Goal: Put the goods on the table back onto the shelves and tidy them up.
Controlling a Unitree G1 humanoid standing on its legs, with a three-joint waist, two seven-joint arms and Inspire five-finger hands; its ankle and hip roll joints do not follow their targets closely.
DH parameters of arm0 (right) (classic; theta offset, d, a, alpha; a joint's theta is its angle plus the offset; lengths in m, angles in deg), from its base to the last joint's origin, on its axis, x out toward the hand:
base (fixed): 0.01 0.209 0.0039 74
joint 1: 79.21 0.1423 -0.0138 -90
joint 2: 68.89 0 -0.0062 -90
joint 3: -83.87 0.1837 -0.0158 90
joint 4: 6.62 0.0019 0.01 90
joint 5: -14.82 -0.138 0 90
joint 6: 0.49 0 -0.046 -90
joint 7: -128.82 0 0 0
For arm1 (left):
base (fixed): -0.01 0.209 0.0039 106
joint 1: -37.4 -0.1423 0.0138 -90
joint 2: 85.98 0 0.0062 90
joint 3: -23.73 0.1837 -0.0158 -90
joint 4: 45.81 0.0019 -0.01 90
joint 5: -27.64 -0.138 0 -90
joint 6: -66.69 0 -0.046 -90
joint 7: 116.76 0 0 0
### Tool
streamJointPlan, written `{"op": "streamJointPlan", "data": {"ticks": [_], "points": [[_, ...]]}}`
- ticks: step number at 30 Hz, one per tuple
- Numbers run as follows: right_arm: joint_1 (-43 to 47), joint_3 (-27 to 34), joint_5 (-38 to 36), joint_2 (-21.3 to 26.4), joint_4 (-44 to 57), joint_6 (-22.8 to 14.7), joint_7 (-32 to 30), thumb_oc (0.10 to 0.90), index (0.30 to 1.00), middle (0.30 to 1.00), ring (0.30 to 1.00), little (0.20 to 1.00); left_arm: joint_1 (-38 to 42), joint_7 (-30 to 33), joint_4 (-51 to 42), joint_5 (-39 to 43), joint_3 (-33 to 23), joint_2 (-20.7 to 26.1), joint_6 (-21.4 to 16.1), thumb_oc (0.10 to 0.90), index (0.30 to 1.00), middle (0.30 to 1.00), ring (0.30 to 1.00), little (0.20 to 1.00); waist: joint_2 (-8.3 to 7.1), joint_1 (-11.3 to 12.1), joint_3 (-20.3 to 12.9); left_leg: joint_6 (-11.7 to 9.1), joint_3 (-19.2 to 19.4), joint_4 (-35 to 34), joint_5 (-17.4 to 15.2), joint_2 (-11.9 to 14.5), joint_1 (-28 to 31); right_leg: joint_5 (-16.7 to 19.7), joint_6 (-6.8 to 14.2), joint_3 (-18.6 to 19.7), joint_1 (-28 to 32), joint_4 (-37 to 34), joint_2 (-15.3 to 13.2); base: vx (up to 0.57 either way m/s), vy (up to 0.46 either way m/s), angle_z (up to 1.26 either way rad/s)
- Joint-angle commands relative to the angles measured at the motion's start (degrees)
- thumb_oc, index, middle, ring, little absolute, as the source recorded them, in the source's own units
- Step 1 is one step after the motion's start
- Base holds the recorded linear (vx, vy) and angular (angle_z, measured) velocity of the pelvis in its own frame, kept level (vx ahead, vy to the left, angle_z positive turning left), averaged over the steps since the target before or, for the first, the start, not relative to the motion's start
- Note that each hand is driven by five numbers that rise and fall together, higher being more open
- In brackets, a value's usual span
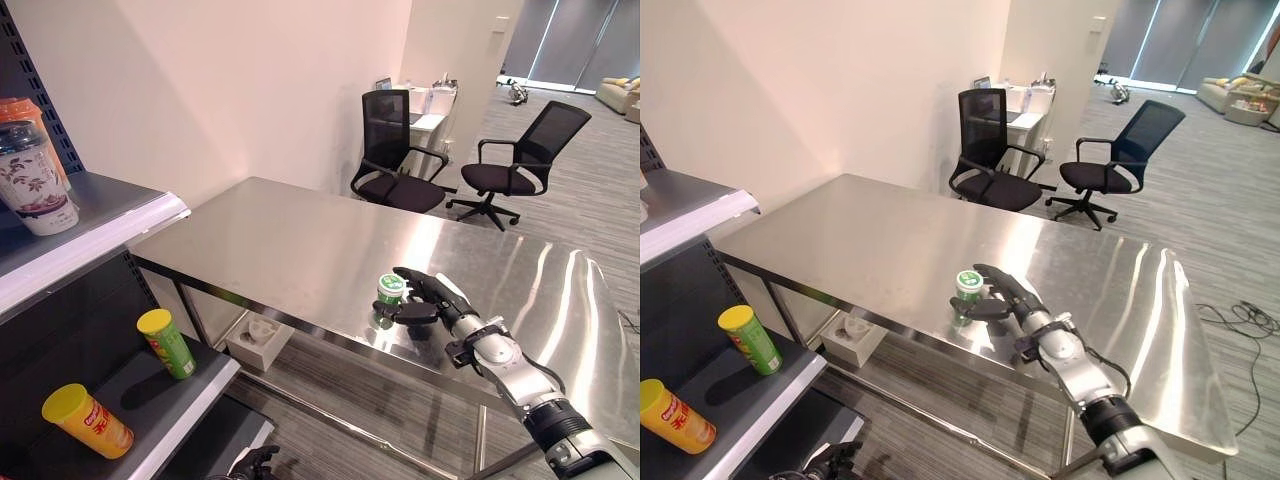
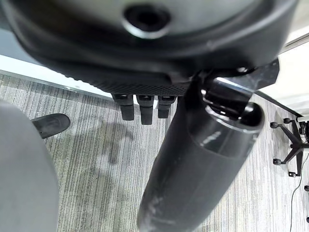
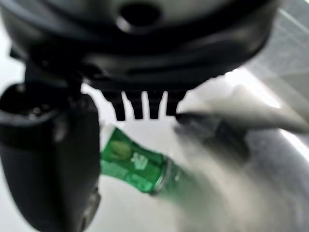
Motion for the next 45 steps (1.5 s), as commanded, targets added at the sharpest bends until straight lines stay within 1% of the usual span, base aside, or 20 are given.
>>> {"op": "streamJointPlan", "data": {"ticks": [1,11,12,13,14,15,16,17,31,35,42,43,44,45], "points": [[11.4,0.5,-1.6,-1.8,-5.0,-2.7,-1.7,0.800,0.900,0.900,0.900,0.900,1.4,0.9,0.5,0.0,2.7,1.8,-1.1,0.800,0.900,0.900,0.900,0.900,-2.24,3.2,1.3,3.5,1.2,0.6,-7.7,-3.1,3.6,-4.7,0.7,1.4,-1.9,5.9,-2.6,0.00,0.000,0.00],[14.1,-1.4,-0.7,-3.0,-9.0,-2.1,-1.8,0.800,0.900,0.900,0.900,0.900,1.1,1.0,0.4,0.8,3.0,1.8,-1.2,0.800,0.900,0.900,0.900,0.900,-2.33,3.7,1.4,3.7,0.8,0.6,-7.7,-3.2,3.6,-4.5,0.6,1.1,-1.6,6.1,-2.9,0.00,0.000,0.00],[14.4,-1.6,-0.7,-3.1,-9.3,-2.1,-1.9,0.750,0.825,0.825,0.825,0.825,1.1,1.0,0.4,0.9,3.0,1.8,-1.2,0.800,0.900,0.900,0.900,0.900,-2.31,3.7,1.4,3.7,0.8,0.6,-7.7,-3.2,3.5,-4.5,0.7,1.0,-1.6,6.1,-2.9,0.00,0.000,0.00],[14.7,-1.8,-0.7,-3.4,-9.6,-2.0,-1.8,0.612,0.618,0.618,0.618,0.618,1.2,1.1,0.5,1.0,3.0,1.8,-1.2,0.800,0.900,0.900,0.900,0.900,-2.31,3.8,1.4,3.7,0.7,0.6,-7.7,-3.3,3.5,-4.4,0.7,1.0,-1.6,6.0,-3.0,0.00,0.000,0.00],[14.9,-1.9,-0.8,-3.5,-9.8,-2.0,-1.8,0.569,0.554,0.554,0.554,0.554,1.1,1.1,0.6,1.0,3.0,1.8,-1.2,0.800,0.900,0.900,0.900,0.900,-2.30,3.8,1.4,3.8,0.7,0.6,-7.7,-3.3,3.5,-4.4,0.7,0.9,-1.6,6.1,-3.0,0.00,0.000,0.00],[15.0,-2.1,-0.8,-3.8,-10.0,-2.0,-1.8,0.541,0.512,0.512,0.512,0.512,1.1,1.0,0.5,1.0,3.1,1.8,-1.3,0.800,0.900,0.900,0.900,0.900,-2.32,3.9,1.4,3.8,0.6,0.6,-7.7,-3.4,3.5,-4.3,0.7,0.9,-1.6,6.1,-3.1,0.00,0.000,0.00],[15.2,-2.3,-0.7,-3.9,-10.2,-2.0,-1.9,0.419,0.328,0.328,0.328,0.328,1.0,1.0,0.5,1.1,3.1,1.8,-1.3,0.800,0.900,0.900,0.900,0.900,-2.35,3.9,1.4,3.8,0.6,0.6,-7.7,-3.4,3.5,-4.3,0.7,0.9,-1.6,6.1,-3.1,0.00,0.000,0.00],[15.2,-2.3,-0.8,-4.0,-10.2,-2.1,-1.9,0.400,0.300,0.300,0.300,0.300,1.0,1.1,0.5,1.2,3.0,1.8,-1.2,0.800,0.900,0.900,0.900,0.900,-2.34,3.9,1.4,3.8,0.6,0.6,-7.7,-3.4,3.5,-4.3,0.7,0.9,-1.5,6.1,-3.1,0.00,0.000,0.00],[14.7,-1.1,0.7,-3.4,-9.5,-2.3,-3.0,0.400,0.300,0.300,0.300,0.300,0.4,1.4,0.1,1.3,2.4,2.1,-1.3,0.800,0.900,0.900,0.900,0.900,-2.28,4.0,1.4,4.1,0.5,0.6,-7.9,-3.7,3.6,-4.1,1.0,0.9,-1.6,6.1,-3.5,0.00,0.000,0.00],[14.4,-0.3,0.8,-2.3,-8.2,-2.7,-3.3,0.400,0.300,0.300,0.300,0.300,0.4,1.5,0.2,1.0,2.1,2.2,-1.4,0.800,0.900,0.900,0.900,0.900,-2.27,4.0,1.5,4.1,0.6,0.6,-7.9,-3.7,3.6,-4.0,1.0,0.9,-1.5,5.9,-3.4,0.00,0.000,0.00],[13.5,2.6,1.7,1.5,-1.9,-4.1,-4.5,0.400,0.300,0.300,0.300,0.300,0.7,1.7,0.4,0.1,1.4,2.1,-1.4,0.800,0.900,0.900,0.900,0.900,-2.32,3.4,1.6,4.0,1.1,0.6,-8.1,-3.8,3.8,-4.0,1.1,1.3,-1.7,5.8,-3.2,0.00,0.000,0.00],[13.1,3.2,1.8,2.0,-0.7,-4.5,-4.7,0.400,0.300,0.300,0.300,0.300,0.8,1.7,0.4,-0.1,1.2,2.1,-1.4,0.800,0.900,0.900,0.900,0.900,-2.35,3.3,1.6,4.0,1.1,0.6,-8.2,-3.8,3.8,-4.0,1.1,1.5,-1.7,5.8,-3.2,0.00,0.000,0.00],[11.6,5.0,1.8,2.9,2.7,-5.3,-5.2,0.400,0.300,0.300,0.300,0.300,0.9,1.8,0.5,-0.5,0.6,2.2,-1.4,0.800,0.900,0.900,0.900,0.900,-2.32,3.0,1.7,4.0,1.2,0.6,-8.2,-3.7,3.9,-4.0,1.1,1.6,-1.8,5.8,-3.1,0.00,0.000,0.00],[11.5,5.1,1.8,2.9,2.8,-5.2,-5.2,0.400,0.300,0.300,0.300,0.300,0.9,1.8,0.5,-0.5,0.7,2.2,-1.4,0.800,0.900,0.900,0.900,0.900,-2.33,3.1,1.7,4.0,1.2,0.6,-8.2,-3.7,3.9,-4.0,1.1,1.7,-1.8,5.8,-3.1,0.00,0.000,0.00]]}}
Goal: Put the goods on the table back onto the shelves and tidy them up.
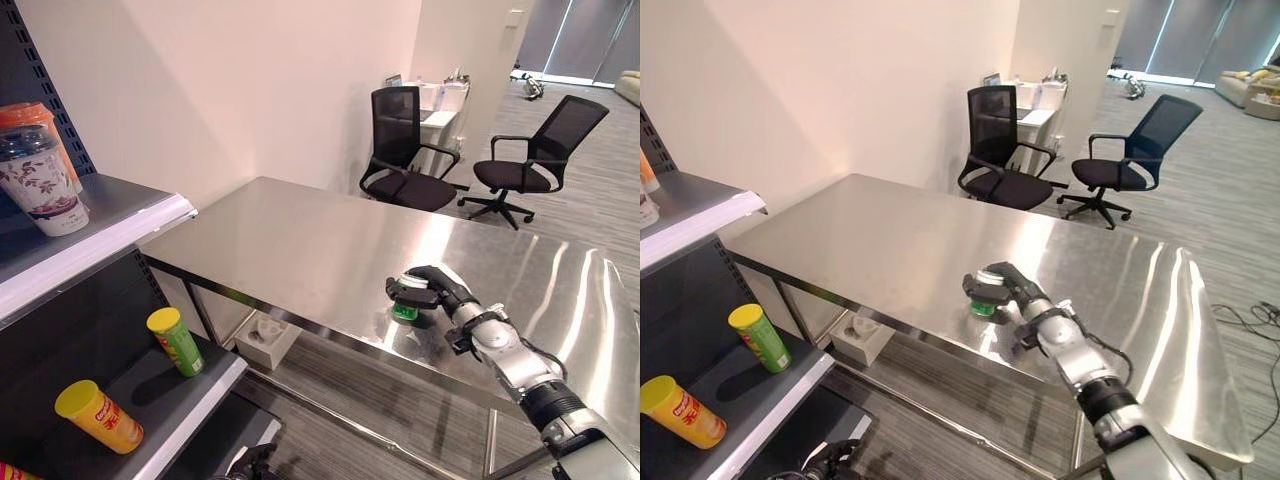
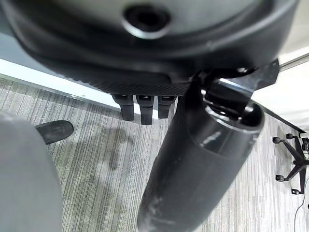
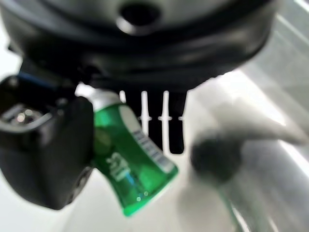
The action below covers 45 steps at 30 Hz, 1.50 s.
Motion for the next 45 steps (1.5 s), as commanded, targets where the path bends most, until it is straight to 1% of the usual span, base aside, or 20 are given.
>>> {"op": "streamJointPlan", "data": {"ticks": [1,7,13,21,25,26,27,28,29,30,31,32,34,35,37,38,40,43,44,45], "points": [[5.1,7.8,0.4,0.7,7.6,-7.2,-4.3,0.400,0.300,0.300,0.300,0.300,1.6,0.9,1.4,-2.2,1.9,2.3,-1.5,0.800,0.900,0.900,0.900,0.900,-3.74,2.0,1.5,4.2,1.9,0.6,-8.4,-3.7,3.8,-4.0,1.1,2.1,-1.8,5.7,-3.1,0.00,0.000,0.00],[-2.3,14.5,2.3,0.9,18.4,-9.5,-5.2,0.400,0.300,0.300,0.300,0.300,2.0,1.5,1.7,-4.2,-0.2,2.7,-1.8,0.800,0.900,0.900,0.900,0.900,-3.45,1.3,1.6,4.3,2.3,0.6,-8.6,-3.7,3.6,-3.7,1.2,2.2,-2.2,5.4,-3.2,0.00,0.001,-0.01],[-8.7,17.1,1.5,-1.2,29.5,-11.0,-2.9,0.400,0.300,0.300,0.300,0.300,2.1,1.6,2.0,-6.4,-0.8,2.5,-2.2,0.800,0.900,0.900,0.900,0.900,-3.60,0.8,1.9,4.4,2.8,0.6,-8.7,-4.0,3.4,-3.0,1.4,2.4,-2.6,4.5,-3.3,0.00,0.000,0.00],[-13.2,16.6,-4.9,-3.3,38.0,-11.8,1.4,0.400,0.300,0.300,0.300,0.300,1.7,1.2,2.3,-8.0,-0.6,2.4,-2.5,0.800,0.900,0.900,0.900,0.900,-3.56,0.6,2.4,4.7,3.4,0.6,-8.5,-4.5,2.6,-2.0,1.8,2.9,-4.0,4.4,-3.8,-0.02,0.008,-0.01],[-11.1,14.5,-8.2,-3.4,40.5,-12.5,2.8,0.400,0.300,0.300,0.300,0.300,1.5,1.2,1.6,-8.5,-0.2,2.8,-2.8,0.800,0.900,0.900,0.900,0.900,-3.06,0.8,4.0,5.1,4.0,0.6,-7.7,-4.5,1.3,-1.0,2.0,2.8,-7.9,8.5,-4.6,-0.12,-0.018,-0.08],[-9.5,12.2,-9.6,-2.8,41.5,-12.3,3.2,0.400,0.300,0.300,0.300,0.300,2.3,1.6,0.8,-8.0,0.1,3.9,-2.7,0.800,0.900,0.900,0.900,0.900,-2.67,0.5,6.3,5.1,3.1,0.6,-6.3,-3.8,-0.4,-1.7,2.4,5.8,-10.6,14.2,-3.2,-0.21,-0.078,-0.20],[-9.5,11.1,-10.8,-2.6,42.1,-12.2,3.5,0.400,0.300,0.300,0.300,0.300,3.1,1.9,0.6,-7.9,0.5,4.5,-2.7,0.800,0.900,0.900,0.900,0.900,-2.59,-0.1,7.0,5.3,1.8,0.6,-4.8,-3.3,-2.2,-4.2,2.3,10.3,-12.0,17.2,-0.2,-0.21,-0.079,-0.15],[-9.4,11.1,-10.8,-2.6,42.1,-12.2,3.5,0.400,0.300,0.300,0.300,0.300,3.2,1.8,0.7,-7.9,0.5,4.5,-2.7,0.800,0.900,0.900,0.900,0.900,-2.62,-0.1,6.8,5.3,1.8,0.6,-4.7,-3.4,-2.5,-4.1,2.2,10.4,-12.3,17.2,-0.2,-0.13,-0.084,0.06],[-9.1,9.5,-11.3,-2.5,42.1,-12.0,3.7,0.400,0.300,0.300,0.300,0.300,3.8,2.1,0.4,-7.7,0.2,5.2,-2.7,0.800,0.900,0.900,0.900,0.900,-2.51,-0.2,7.0,5.1,1.1,0.6,-3.8,-2.7,-3.8,-6.9,2.2,15.2,-13.2,18.7,2.5,-0.05,-0.096,0.27],[-9.8,8.9,-11.0,-2.2,43.6,-11.6,4.4,0.400,0.300,0.300,0.300,0.300,3.7,1.9,0.2,-7.6,-0.3,5.9,-2.6,0.800,0.900,0.900,0.900,0.900,-2.72,0.1,6.5,4.9,0.7,0.6,-3.4,-2.3,-4.4,-10.2,0.7,17.3,-12.0,17.8,3.8,-0.01,-0.311,0.49],[-10.8,7.0,-10.9,-2.5,45.9,-11.2,5.6,0.400,0.300,0.300,0.300,0.300,3.8,2.4,1.5,-8.2,-1.2,6.8,-2.6,0.800,0.900,0.900,0.900,0.900,-3.87,1.1,6.2,4.3,-0.6,0.6,-2.3,-1.6,-5.3,-12.2,-2.0,17.0,-9.4,14.9,4.6,0.05,-0.262,0.49],[-10.8,7.0,-10.9,-2.6,45.9,-11.2,5.6,0.400,0.300,0.300,0.300,0.300,3.8,2.4,1.5,-8.2,-1.2,6.8,-2.6,0.800,0.900,0.900,0.900,0.900,-3.87,0.9,6.2,4.3,-0.8,0.6,-2.3,-1.6,-5.3,-12.2,-2.0,16.8,-9.2,14.7,4.6,0.04,-0.502,0.93],[-13.6,5.1,-10.8,-2.6,47.6,-10.8,6.1,0.400,0.300,0.300,0.300,0.300,3.9,3.7,1.6,-5.1,-4.2,6.8,-2.7,0.800,0.900,0.900,0.900,0.900,-4.72,1.2,6.4,1.9,-4.2,0.6,1.2,0.9,-8.4,-11.5,-3.4,14.6,-6.3,8.6,6.4,0.01,-0.405,1.14],[-13.6,5.0,-10.8,-2.6,47.6,-10.8,6.1,0.400,0.300,0.300,0.300,0.300,3.9,3.7,1.6,-5.1,-4.2,6.8,-2.7,0.800,0.900,0.900,0.900,0.900,-4.71,1.1,6.4,1.9,-4.2,0.6,1.2,0.9,-8.4,-11.5,-3.4,14.5,-6.3,8.6,6.4,-0.02,-0.205,1.28],[-15.8,5.8,-8.1,-2.4,48.5,-10.8,4.7,0.400,0.300,0.300,0.300,0.300,4.3,4.2,0.8,-3.2,-4.4,5.4,-2.6,0.800,0.900,0.900,0.900,0.900,-4.54,1.3,7.7,1.1,-4.7,1.6,3.7,1.7,-11.9,-10.8,-4.1,12.1,-5.4,6.1,6.5,-0.14,-0.161,1.24],[-16.2,6.6,-4.6,-2.9,48.6,-10.8,2.1,0.400,0.300,0.300,0.300,0.300,4.7,4.4,0.3,-3.9,-2.8,3.9,-2.3,0.800,0.900,0.900,0.900,0.900,-4.00,0.6,9.0,1.5,0.7,2.9,6.3,2.5,-16.0,-10.4,-4.5,9.6,-5.1,4.9,6.1,-0.28,-0.096,1.42],[-17.0,7.3,-2.0,-3.3,49.4,-11.1,0.0,0.400,0.300,0.300,0.300,0.300,4.0,4.8,-1.5,-4.3,-1.9,3.3,-2.1,0.800,0.900,0.900,0.900,0.900,-3.07,-0.3,9.1,1.6,6.6,3.2,7.1,3.9,-16.9,-10.0,-4.8,7.2,-5.3,3.7,5.8,-0.23,-0.024,1.92],[-18.2,8.3,2.1,-3.3,51.7,-11.9,-1.0,0.400,0.300,0.300,0.300,0.300,3.3,5.3,-0.2,-3.7,-3.7,2.4,-2.0,0.800,0.900,0.900,0.900,0.900,-2.79,-1.2,8.8,1.6,8.8,7.1,4.3,4.8,-15.4,-9.2,-5.0,5.6,-5.1,3.2,4.8,-0.15,0.039,0.39],[-18.2,8.4,2.1,-3.3,51.7,-11.9,-1.0,0.400,0.300,0.300,0.300,0.300,3.3,5.3,-0.2,-3.7,-3.7,2.4,-2.0,0.800,0.900,0.900,0.900,0.900,-2.75,-1.3,8.7,1.6,8.7,7.2,4.4,4.8,-15.7,-9.1,-5.0,5.5,-5.2,3.2,4.9,-0.17,0.102,0.23],[-19.2,8.8,1.2,-3.8,51.9,-12.5,-1.1,0.400,0.300,0.300,0.300,0.300,3.4,5.5,2.0,-3.7,-4.6,1.6,-1.8,0.800,0.900,0.900,0.900,0.900,-2.89,-2.3,8.4,1.6,11.0,9.4,1.5,5.8,-12.8,-8.3,-4.8,3.9,-5.8,3.3,3.6,-0.15,0.147,0.41]]}}
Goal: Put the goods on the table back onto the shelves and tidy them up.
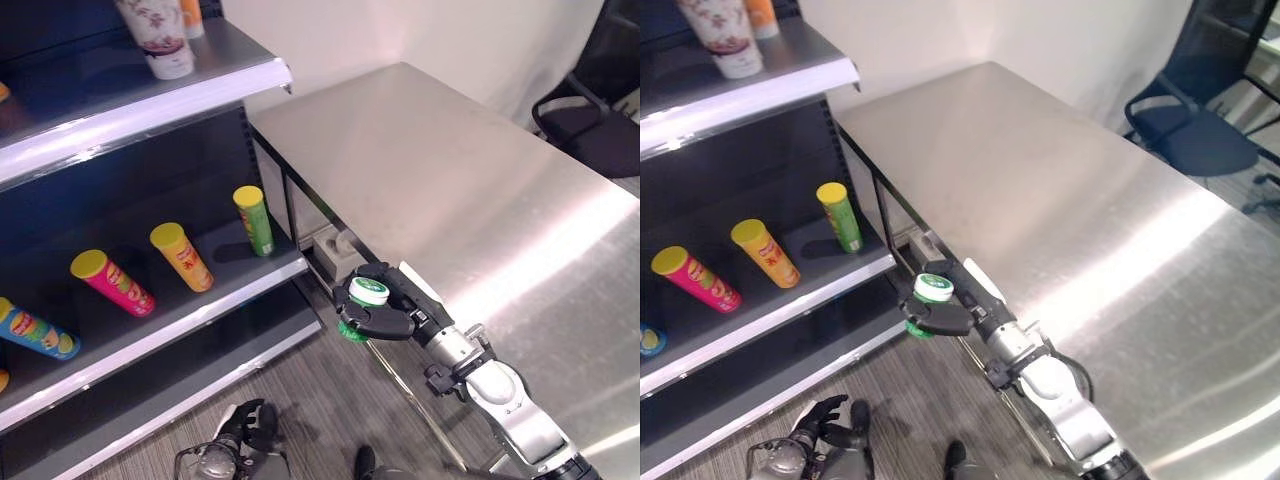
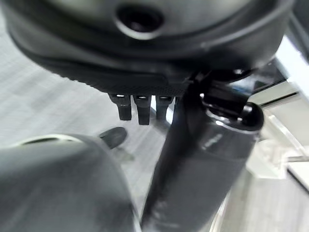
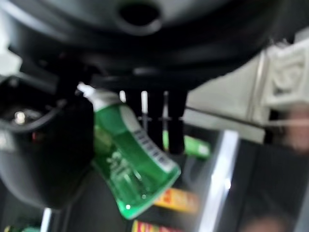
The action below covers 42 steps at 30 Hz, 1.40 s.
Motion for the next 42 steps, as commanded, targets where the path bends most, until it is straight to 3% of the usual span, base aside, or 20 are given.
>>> {"op": "streamJointPlan", "data": {"ticks": [1,5,6,7,8,10,11,15,16,17,19,21,22,24,27,34,36,38,39,42], "points": [[2.3,5.8,-0.6,-1.4,7.6,-7.9,-3.3,0.400,0.300,0.300,0.300,0.300,-1.1,1.5,2.5,-1.5,0.4,-1.5,-0.5,0.800,0.900,0.900,0.900,0.900,-0.53,-2.6,-3.3,-0.5,2.6,0.9,-4.6,4.7,5.4,0.4,7.1,-1.3,4.8,-7.7,-3.2,-0.15,0.147,0.57],[0.0,7.1,-1.5,-1.3,6.5,-8.0,-3.2,0.400,0.300,0.300,0.300,0.300,-1.1,1.0,-0.3,-7.9,5.3,-1.2,-1.1,0.800,0.900,0.900,0.900,0.900,1.30,-4.4,-4.8,-2.5,0.8,1.2,-2.9,7.9,10.4,1.9,9.0,-3.9,3.5,-7.2,-6.8,-0.10,0.358,0.56],[-1.0,7.5,-1.3,-1.4,6.7,-7.9,-3.0,0.400,0.300,0.300,0.300,0.300,-1.2,0.4,-0.7,-9.3,6.4,-1.4,-1.1,0.800,0.900,0.900,0.900,0.900,2.08,-4.9,-5.2,-2.7,1.6,0.0,-4.8,8.0,12.3,1.9,9.6,-4.5,3.7,-7.1,-7.4,-0.15,0.606,0.97],[-3.0,9.3,0.1,-2.1,6.8,-7.7,-3.7,0.400,0.300,0.300,0.300,0.300,-0.6,-0.4,-1.0,-12.2,9.5,-1.7,-1.5,0.800,0.900,0.900,0.900,0.900,2.93,-5.7,-5.5,-2.8,3.0,-3.7,-7.4,6.6,12.8,3.5,11.1,-5.3,2.6,-6.6,-10.1,-0.20,0.711,1.00],[-4.0,10.4,3.3,-3.0,6.2,-7.2,-5.0,0.400,0.300,0.300,0.300,0.300,0.0,-0.6,-1.7,-12.8,10.4,-1.1,-1.7,0.800,0.900,0.900,0.900,0.900,2.79,-6.0,-5.7,-2.1,2.5,-6.9,-7.7,3.2,12.4,6.3,12.5,-6.1,1.7,-6.5,-13.7,-0.22,0.763,0.93],[-5.3,10.7,4.3,-5.2,5.5,-6.6,-5.7,0.400,0.300,0.300,0.300,0.300,0.1,-0.4,-0.8,-11.8,9.4,-0.8,-1.1,0.800,0.900,0.900,0.900,0.900,2.12,-6.1,-5.4,-0.5,2.0,-8.3,-10.0,-0.2,13.0,9.1,14.0,-6.1,1.4,-6.3,-16.8,-0.10,0.454,0.77],[-5.3,10.7,4.3,-5.2,5.5,-6.6,-5.7,0.400,0.300,0.300,0.300,0.300,0.1,-0.4,-0.8,-11.8,9.4,-0.8,-1.2,0.800,0.900,0.900,0.900,0.900,1.83,-6.2,-5.5,-0.3,2.0,-8.4,-9.8,-0.5,12.8,9.4,14.0,-6.1,1.2,-6.4,-17.2,-0.05,0.252,0.42],[-7.1,10.4,6.9,-8.4,4.0,-5.4,-7.0,0.400,0.300,0.300,0.300,0.300,-0.2,0.9,0.7,-10.5,5.3,0.5,-0.5,0.800,0.900,0.900,0.900,0.900,-0.23,-5.9,-4.6,2.9,1.9,-8.6,-12.8,-6.5,13.7,16.6,15.6,-4.5,-0.2,-6.1,-22.0,-0.08,0.343,0.07],[-7.3,10.0,8.2,-8.7,3.7,-5.5,-7.7,0.400,0.300,0.300,0.300,0.300,-1.1,1.4,0.4,-9.9,3.6,1.1,-0.6,0.800,0.900,0.900,0.900,0.900,-0.94,-5.5,-3.6,4.1,2.7,-8.6,-13.9,-8.2,14.4,20.0,15.9,-5.2,-1.0,-5.7,-23.4,-0.14,0.377,-0.24],[-6.8,9.5,8.6,-9.0,3.6,-5.5,-7.9,0.400,0.300,0.300,0.300,0.300,-1.2,1.5,0.3,-9.7,3.2,1.3,-0.6,0.800,0.900,0.900,0.900,0.900,-1.09,-5.1,-3.0,4.7,3.5,-8.6,-14.2,-8.9,14.5,20.2,15.6,-6.8,-1.9,-4.7,-24.0,-0.16,0.405,-0.31],[-6.0,8.7,8.4,-9.5,3.5,-5.7,-8.1,0.400,0.300,0.300,0.300,0.300,-1.9,1.7,0.4,-9.4,2.3,1.5,-0.3,0.800,0.900,0.900,0.900,0.900,-1.12,-5.3,-2.3,5.4,4.7,-8.6,-14.2,-9.4,14.6,17.4,14.4,-8.0,-2.5,-2.0,-22.6,-0.10,0.277,-0.43],[-6.6,8.7,7.5,-9.8,4.0,-6.1,-7.7,0.400,0.300,0.300,0.300,0.300,-2.5,1.4,0.9,-9.1,1.9,1.5,-0.2,0.800,0.900,0.900,0.900,0.900,-1.02,-5.9,-1.7,6.0,5.0,-8.6,-13.8,-9.4,14.6,12.0,12.4,-2.9,-4.0,0.8,-15.9,-0.03,0.247,-0.46],[-7.3,8.8,6.9,-9.3,4.8,-6.6,-7.4,0.400,0.300,0.300,0.300,0.300,-3.0,1.1,1.8,-9.2,1.8,1.5,0.0,0.800,0.900,0.900,0.900,0.900,-0.54,-6.3,-1.8,6.6,4.7,-8.6,-13.4,-9.6,14.4,6.3,10.5,0.0,-4.4,2.5,-8.7,0.01,0.248,-0.36],[-8.1,9.4,6.7,-8.2,5.8,-7.9,-7.2,0.400,0.300,0.300,0.300,0.300,-2.3,0.1,1.9,-10.5,3.7,1.3,-0.4,0.800,0.900,0.900,0.900,0.900,-0.66,-7.6,-2.0,7.3,3.7,-8.6,-13.0,-10.9,13.9,1.1,8.5,4.4,-5.6,5.3,2.5,0.04,0.186,-0.10],[-9.1,10.9,7.8,-7.6,6.4,-9.1,-8.6,0.400,0.300,0.300,0.300,0.300,-1.5,0.6,1.7,-10.4,4.2,0.5,-1.0,0.800,0.900,0.900,0.900,0.900,-1.41,-7.3,-3.1,7.6,2.3,-8.6,-13.3,-12.5,13.8,1.3,7.4,6.5,-2.0,0.5,3.6,0.07,-0.014,0.47],[-8.1,10.8,11.2,-6.2,9.9,-11.0,-10.3,0.400,0.300,0.300,0.300,0.300,-3.1,1.7,1.8,-7.1,3.2,-1.7,-0.8,0.800,0.900,0.900,0.900,0.900,-1.61,-5.9,-5.3,6.4,2.1,-6.6,-14.5,-10.9,16.3,0.8,6.5,4.9,2.9,-4.5,5.2,0.15,-0.096,0.28],[-7.5,9.4,7.8,-5.3,11.5,-11.9,-8.4,0.400,0.300,0.300,0.300,0.300,-2.4,2.1,1.6,-6.4,2.7,-1.8,-0.9,0.800,0.900,0.900,0.900,0.900,-2.71,-5.3,-3.4,4.7,2.2,4.5,-15.9,-10.2,11.2,0.8,5.4,4.8,4.0,-5.2,4.7,-0.01,-0.110,0.01],[-7.1,8.8,6.7,-4.9,11.8,-12.2,-8.0,0.400,0.300,0.300,0.300,0.300,-2.1,2.1,0.7,-5.8,2.6,-1.6,-1.0,0.800,0.900,0.900,0.900,0.900,-3.21,-4.9,-2.8,4.0,1.9,9.4,-15.5,-9.5,8.6,0.8,5.0,4.6,4.3,-5.5,4.5,-0.03,-0.066,0.12],[-5.9,8.3,5.8,-4.0,12.3,-12.7,-8.2,0.400,0.300,0.300,0.300,0.300,-1.4,3.2,-0.7,-4.9,2.6,-1.2,-1.4,0.800,0.900,0.900,0.900,0.900,-3.81,-3.8,-1.8,3.4,0.7,14.7,-13.8,-8.6,4.3,0.1,4.4,4.1,5.2,-5.9,3.9,-0.02,-0.033,0.10],[-3.4,7.7,5.2,-4.0,13.2,-13.1,-8.6,0.400,0.300,0.300,0.300,0.300,-1.2,3.5,-0.8,-4.1,2.4,-1.3,-1.3,0.800,0.900,0.900,0.900,0.900,-3.84,-3.9,-2.3,3.9,0.9,11.3,-14.3,-6.7,2.8,0.0,5.2,3.5,5.7,-6.4,2.8,0.07,0.090,0.16]]}}
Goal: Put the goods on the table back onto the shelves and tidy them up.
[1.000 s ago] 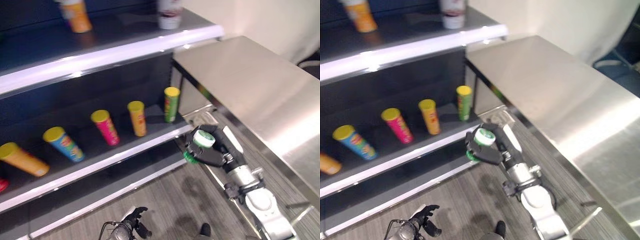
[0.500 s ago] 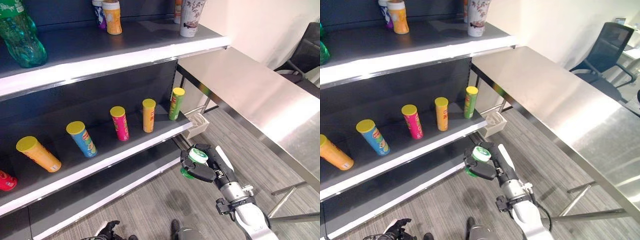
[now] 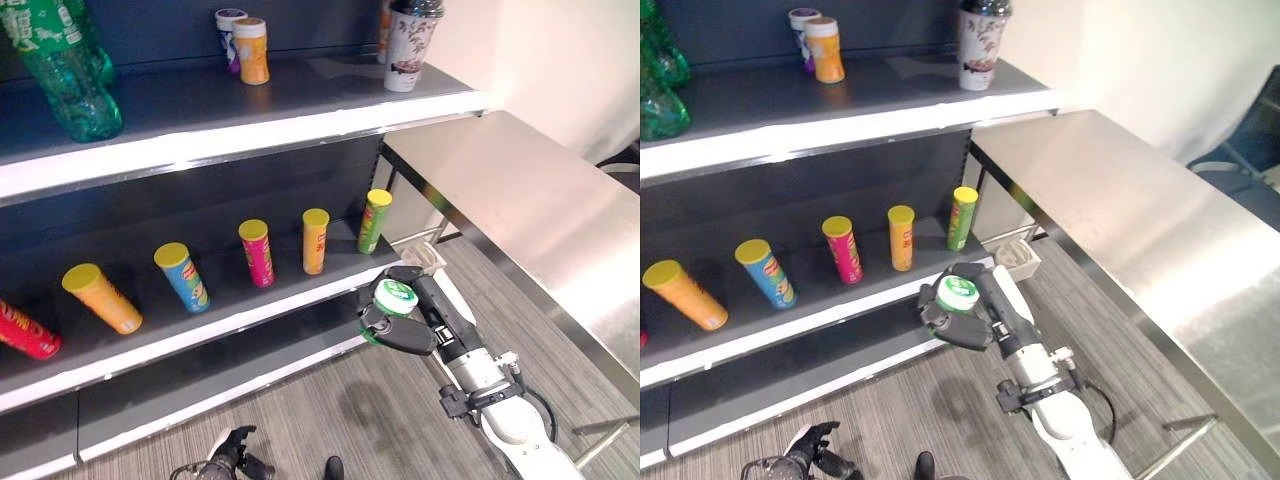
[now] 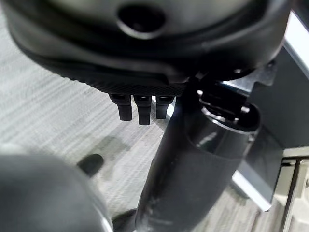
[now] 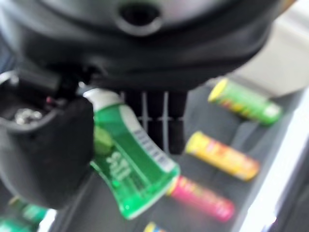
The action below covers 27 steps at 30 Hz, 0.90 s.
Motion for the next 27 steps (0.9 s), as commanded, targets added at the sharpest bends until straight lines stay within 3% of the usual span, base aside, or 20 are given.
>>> {"op": "streamJointPlan", "data": {"ticks": [1,3,5,8,13,21,27], "points": [[8.5,3.6,-5.2,-1.7,9.5,-7.9,-1.5,0.400,0.300,0.300,0.300,0.300,-2.1,1.5,0.2,1.8,-0.4,-0.4,-1.7,0.800,0.900,0.900,0.900,0.900,0.16,0.9,0.2,2.5,2.0,-8.7,-0.7,3.1,2.8,-5.5,7.5,2.6,0.1,4.2,-2.3,0.11,0.161,0.18],[11.5,3.6,-5.3,-1.7,9.2,-7.5,-2.2,0.400,0.300,0.300,0.300,0.300,-2.2,1.5,0.7,2.1,-0.3,-0.6,-1.4,0.800,0.900,0.900,0.900,0.900,0.66,2.1,0.1,1.7,0.9,-15.5,4.6,5.6,1.0,-6.1,7.8,1.7,0.5,3.3,-2.7,0.13,0.178,0.12],[8.9,4.3,-8.5,-2.0,10.7,-8.0,-0.7,0.400,0.300,0.300,0.300,0.300,-3.4,1.3,1.5,1.6,-0.7,-0.4,-1.2,0.800,0.900,0.900,0.900,0.900,1.73,1.6,-1.7,0.9,2.2,-22.6,5.6,6.1,5.6,-6.7,8.3,2.5,1.2,3.2,-2.5,0.16,0.149,-0.01],[8.0,5.5,-8.9,-2.2,10.9,-7.6,-0.7,0.400,0.300,0.300,0.300,0.300,-4.0,0.6,1.9,1.2,-1.3,-0.5,-1.1,0.800,0.900,0.900,0.900,0.900,2.80,1.1,-3.5,0.5,2.5,-23.5,4.8,4.6,7.9,-6.3,8.9,3.1,1.9,3.0,-3.6,0.20,0.190,-0.25],[7.3,6.8,-8.0,-3.1,11.4,-7.2,-0.9,0.400,0.300,0.300,0.300,0.300,-4.2,0.0,2.5,0.1,-1.5,-0.1,-1.0,0.800,0.900,0.900,0.900,0.900,3.20,0.9,-3.6,1.3,4.2,-23.5,3.6,3.2,9.9,-5.4,10.0,4.3,2.1,2.9,-5.5,0.09,0.137,-0.23],[4.4,11.3,-8.3,-1.2,14.2,-7.2,-0.1,0.400,0.300,0.300,0.300,0.300,-3.4,-1.3,3.6,-2.3,-0.8,-0.3,-1.0,0.800,0.900,0.900,0.900,0.900,2.59,-0.5,-4.5,2.6,7.1,-23.5,1.4,1.9,12.2,-3.7,11.7,6.4,1.9,2.3,-6.9,0.05,0.068,-0.17],[6.4,17.8,-12.1,5.5,16.9,-7.4,1.6,0.400,0.300,0.300,0.300,0.300,-2.9,-3.0,3.4,-4.3,1.5,-0.4,-1.4,0.800,0.900,0.900,0.900,0.900,1.64,-1.9,-5.4,2.6,8.1,-23.5,0.6,2.2,13.6,-2.9,12.1,7.2,1.9,1.5,-6.7,0.02,0.008,-0.17]]}}
